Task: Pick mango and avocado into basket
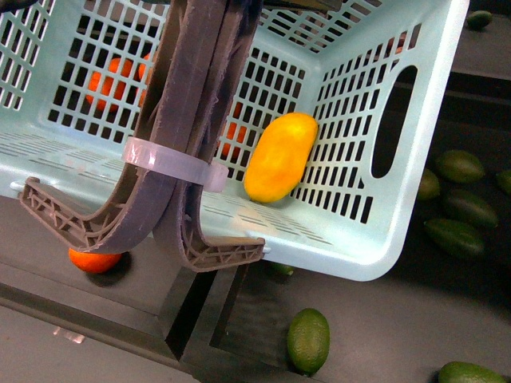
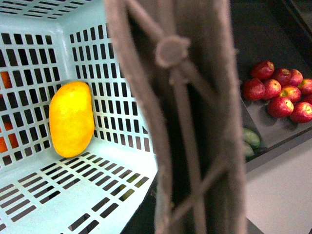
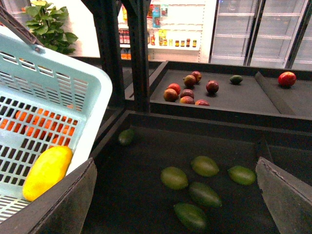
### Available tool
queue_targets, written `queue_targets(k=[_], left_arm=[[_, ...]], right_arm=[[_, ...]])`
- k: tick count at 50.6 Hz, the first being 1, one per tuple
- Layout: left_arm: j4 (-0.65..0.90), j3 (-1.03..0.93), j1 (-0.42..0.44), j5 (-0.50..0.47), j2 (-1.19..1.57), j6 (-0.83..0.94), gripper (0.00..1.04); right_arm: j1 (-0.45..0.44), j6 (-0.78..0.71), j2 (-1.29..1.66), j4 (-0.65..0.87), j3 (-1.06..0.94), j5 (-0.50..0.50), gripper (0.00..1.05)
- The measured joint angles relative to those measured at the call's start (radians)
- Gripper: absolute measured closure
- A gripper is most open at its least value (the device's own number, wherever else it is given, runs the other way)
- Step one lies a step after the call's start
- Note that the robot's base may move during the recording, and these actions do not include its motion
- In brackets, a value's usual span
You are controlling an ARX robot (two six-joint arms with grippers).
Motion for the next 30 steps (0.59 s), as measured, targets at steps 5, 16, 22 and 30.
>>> queue_targets(k=[5,16,22,30], left_arm=[[0.000,0.000,-0.002,0.002,0.000,0.003,0.99],[0.000,0.000,-0.016,0.038,0.000,0.003,0.99],[0.000,0.000,-0.015,0.035,0.000,0.002,0.99],[0.000,0.000,-0.010,0.013,0.000,0.002,0.99]], right_arm=[[0.000,0.000,0.000,0.000,0.000,0.002,0.08],[-0.142,0.249,0.450,0.185,0.122,0.235,0.08],[-0.211,0.221,0.918,0.379,0.294,0.129,0.08],[-0.232,0.107,1.304,0.465,0.434,0.019,0.08]])
